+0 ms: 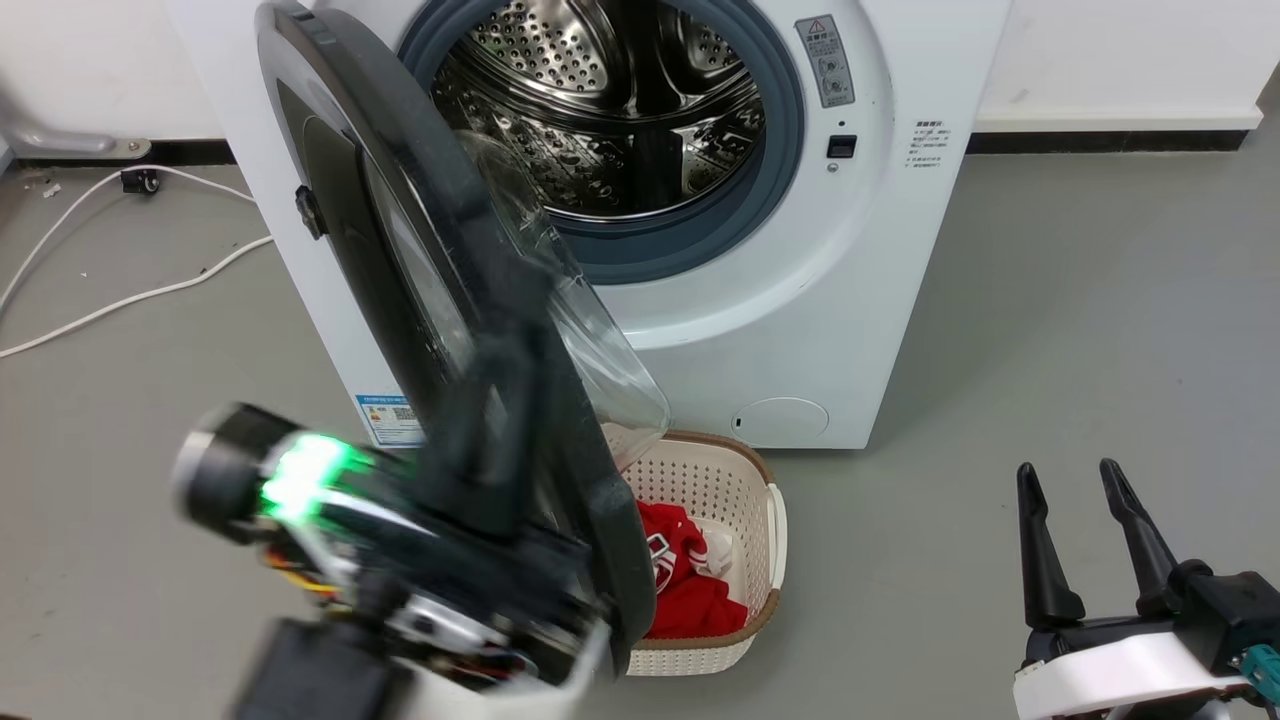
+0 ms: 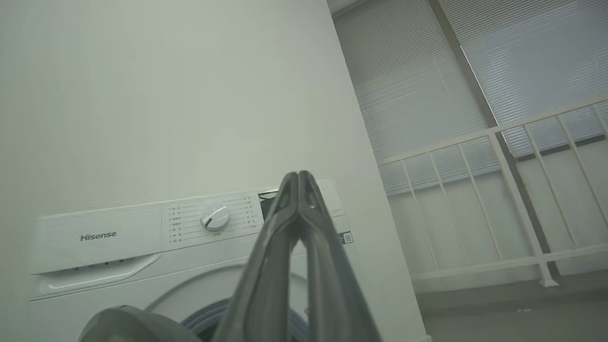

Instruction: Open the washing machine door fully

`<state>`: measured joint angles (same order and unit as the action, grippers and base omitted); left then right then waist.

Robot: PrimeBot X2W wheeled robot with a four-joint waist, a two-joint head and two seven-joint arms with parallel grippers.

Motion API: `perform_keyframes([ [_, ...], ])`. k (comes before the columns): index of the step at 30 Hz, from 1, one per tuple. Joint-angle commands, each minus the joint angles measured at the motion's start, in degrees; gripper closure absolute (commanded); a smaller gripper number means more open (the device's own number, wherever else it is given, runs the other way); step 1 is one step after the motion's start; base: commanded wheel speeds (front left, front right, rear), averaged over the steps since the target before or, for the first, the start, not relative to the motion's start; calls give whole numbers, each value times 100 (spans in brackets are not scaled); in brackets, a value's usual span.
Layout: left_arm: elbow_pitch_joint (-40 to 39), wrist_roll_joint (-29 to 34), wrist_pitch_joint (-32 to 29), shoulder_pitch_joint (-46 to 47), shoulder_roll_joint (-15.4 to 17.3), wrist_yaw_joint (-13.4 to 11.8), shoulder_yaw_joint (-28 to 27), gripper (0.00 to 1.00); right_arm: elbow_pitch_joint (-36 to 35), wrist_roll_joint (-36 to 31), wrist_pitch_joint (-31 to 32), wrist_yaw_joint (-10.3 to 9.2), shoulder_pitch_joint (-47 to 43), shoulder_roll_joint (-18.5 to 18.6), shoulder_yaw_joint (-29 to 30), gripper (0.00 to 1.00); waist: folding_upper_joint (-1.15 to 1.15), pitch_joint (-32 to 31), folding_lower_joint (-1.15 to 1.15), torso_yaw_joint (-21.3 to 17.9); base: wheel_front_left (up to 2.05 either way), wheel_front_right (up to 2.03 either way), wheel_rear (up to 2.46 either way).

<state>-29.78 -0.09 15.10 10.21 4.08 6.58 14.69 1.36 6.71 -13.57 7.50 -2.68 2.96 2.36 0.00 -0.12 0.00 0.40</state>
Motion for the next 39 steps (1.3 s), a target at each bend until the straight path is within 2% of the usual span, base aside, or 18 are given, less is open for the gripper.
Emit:
perform_keyframes([
  [1, 134, -59, 8, -124, 58, 36, 257, 100, 12, 35, -23, -2, 61, -16, -2, 0, 0, -4, 0, -1, 0, 0, 0],
  [6, 837, -211, 0, -491, 310, 70, 1152, 100, 75, 48, -13, -2, 69, -16, -53, 0, 0, -26, 0, -40, 0, 0, 0],
  [14, 1881, -487, -185, -1272, 505, 69, 1561, 100, 174, 173, -31, -2, 66, -15, -95, 0, 0, -34, 0, -66, 0, 0, 0],
  [19, 2601, -680, -258, -1408, 466, 38, 1542, 100, 213, 208, -37, -2, 92, -15, -114, 0, 0, -23, 0, -52, 0, 0, 0],
  [30, 3499, -891, -37, -502, 62, -11, 1483, 100, 246, 264, -27, -2, 151, -15, -137, 0, 0, 85, 0, -69, 0, 0, 0],
  [34, 3927, -956, 6, -173, -34, -276, 1373, 100, 293, 331, -46, -2, 192, -15, -223, 0, 0, 141, 0, -134, 0, 0, 0],
  [39, 3893, -986, 7, -144, -45, -529, 1198, 100, 361, 407, -62, -2, 195, -16, -257, 0, 0, 165, 0, -134, 0, 0, 0],
])
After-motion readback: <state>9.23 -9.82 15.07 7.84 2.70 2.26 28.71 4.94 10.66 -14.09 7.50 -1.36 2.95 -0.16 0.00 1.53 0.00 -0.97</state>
